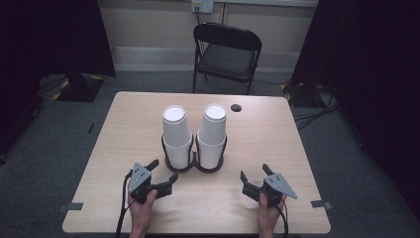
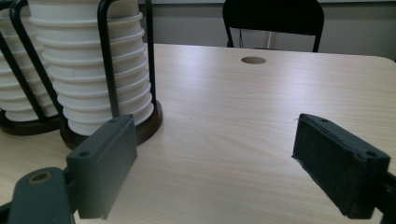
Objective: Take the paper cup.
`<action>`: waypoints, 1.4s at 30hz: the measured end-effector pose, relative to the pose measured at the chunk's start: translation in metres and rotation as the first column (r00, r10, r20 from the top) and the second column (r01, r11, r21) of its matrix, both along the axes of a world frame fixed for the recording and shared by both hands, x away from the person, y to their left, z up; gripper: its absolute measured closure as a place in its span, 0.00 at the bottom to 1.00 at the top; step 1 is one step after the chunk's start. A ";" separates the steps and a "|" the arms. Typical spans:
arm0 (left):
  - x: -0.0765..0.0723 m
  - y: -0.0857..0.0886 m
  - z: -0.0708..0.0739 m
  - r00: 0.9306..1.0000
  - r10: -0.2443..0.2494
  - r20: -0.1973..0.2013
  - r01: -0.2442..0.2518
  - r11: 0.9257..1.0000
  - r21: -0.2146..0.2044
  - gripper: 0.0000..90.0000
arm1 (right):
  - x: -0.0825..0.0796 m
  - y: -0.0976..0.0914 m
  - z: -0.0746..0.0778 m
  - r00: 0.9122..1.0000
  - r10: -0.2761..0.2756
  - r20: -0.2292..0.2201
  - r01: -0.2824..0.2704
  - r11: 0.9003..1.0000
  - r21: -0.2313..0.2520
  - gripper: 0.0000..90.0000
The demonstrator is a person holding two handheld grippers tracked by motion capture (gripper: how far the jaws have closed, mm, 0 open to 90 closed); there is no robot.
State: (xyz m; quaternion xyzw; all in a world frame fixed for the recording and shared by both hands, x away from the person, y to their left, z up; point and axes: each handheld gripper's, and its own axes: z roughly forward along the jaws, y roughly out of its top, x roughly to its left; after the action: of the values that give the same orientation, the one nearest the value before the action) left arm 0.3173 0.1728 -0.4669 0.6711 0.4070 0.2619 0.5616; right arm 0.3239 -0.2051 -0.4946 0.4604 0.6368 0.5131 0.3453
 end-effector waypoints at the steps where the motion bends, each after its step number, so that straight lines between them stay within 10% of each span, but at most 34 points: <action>1: 0.000 0.000 0.000 1.000 0.000 0.000 0.000 1.000 0.000 0.18 | 0.000 0.000 0.000 1.000 0.000 0.000 0.000 1.000 0.000 0.15; 26: 0.006 -0.040 0.066 0.975 -0.206 0.081 0.205 0.979 0.020 0.22 | 0.000 0.000 0.000 0.992 0.123 -0.016 -0.122 0.991 0.050 0.15; 42: 0.028 -0.057 0.094 0.962 -0.270 0.028 0.268 0.961 0.060 0.28 | 0.000 0.001 0.000 0.990 0.137 -0.016 -0.136 0.990 0.045 0.16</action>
State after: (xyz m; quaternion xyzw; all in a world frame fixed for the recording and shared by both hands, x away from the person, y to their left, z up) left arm 0.3452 0.1155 -0.3732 0.7307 0.2944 0.2063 0.5803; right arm 0.3240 -0.2042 -0.4948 0.4279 0.6586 0.5451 0.2932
